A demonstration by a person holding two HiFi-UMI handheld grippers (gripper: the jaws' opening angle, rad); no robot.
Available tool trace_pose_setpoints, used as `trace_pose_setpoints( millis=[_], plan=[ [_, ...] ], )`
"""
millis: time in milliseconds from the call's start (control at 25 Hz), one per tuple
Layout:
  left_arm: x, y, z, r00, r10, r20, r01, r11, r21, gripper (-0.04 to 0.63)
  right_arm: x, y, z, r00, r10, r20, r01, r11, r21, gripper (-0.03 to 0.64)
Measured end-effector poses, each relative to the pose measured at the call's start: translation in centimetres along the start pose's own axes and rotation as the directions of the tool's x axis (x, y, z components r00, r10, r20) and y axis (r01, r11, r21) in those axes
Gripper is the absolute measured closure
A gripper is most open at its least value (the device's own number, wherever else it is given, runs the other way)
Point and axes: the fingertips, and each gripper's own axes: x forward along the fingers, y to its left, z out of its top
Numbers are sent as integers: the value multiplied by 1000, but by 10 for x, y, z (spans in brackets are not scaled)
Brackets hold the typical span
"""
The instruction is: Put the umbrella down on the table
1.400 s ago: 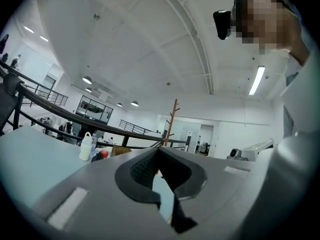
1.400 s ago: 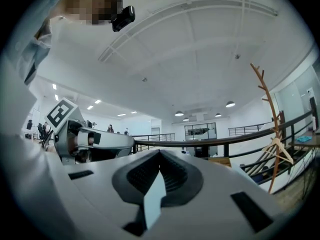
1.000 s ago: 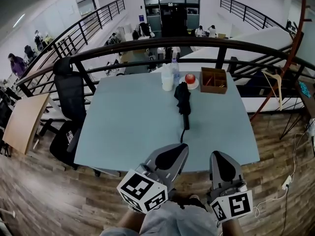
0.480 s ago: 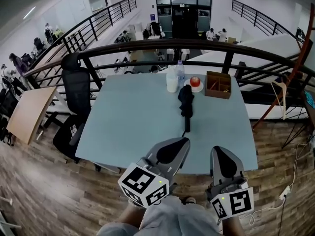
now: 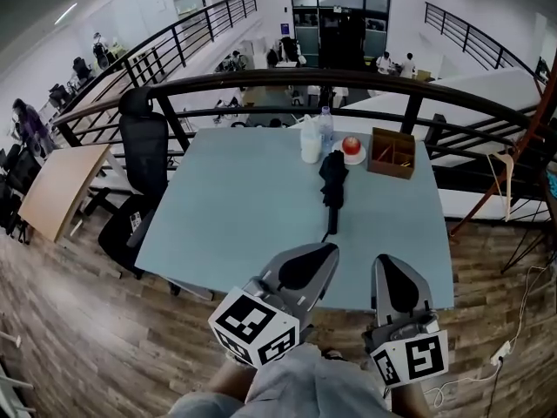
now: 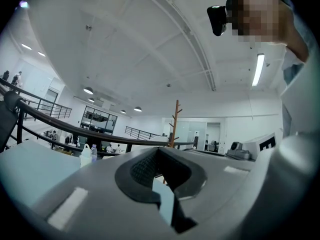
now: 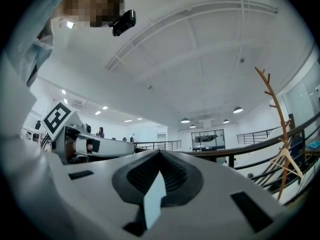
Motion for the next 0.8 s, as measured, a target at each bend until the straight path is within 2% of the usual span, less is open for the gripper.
trace_pose_setpoints(
  millis=[320, 800],
  plan=[
    [4, -2, -2, 1000, 23, 5, -23, 1000, -10, 591, -3, -9, -3, 1000, 4, 3, -4, 1000, 8, 621],
    [9, -8, -8, 1000, 6, -6, -7, 1000, -24, 591, -7, -10, -8, 1000, 6, -15, -6, 1000, 8, 621]
  ],
)
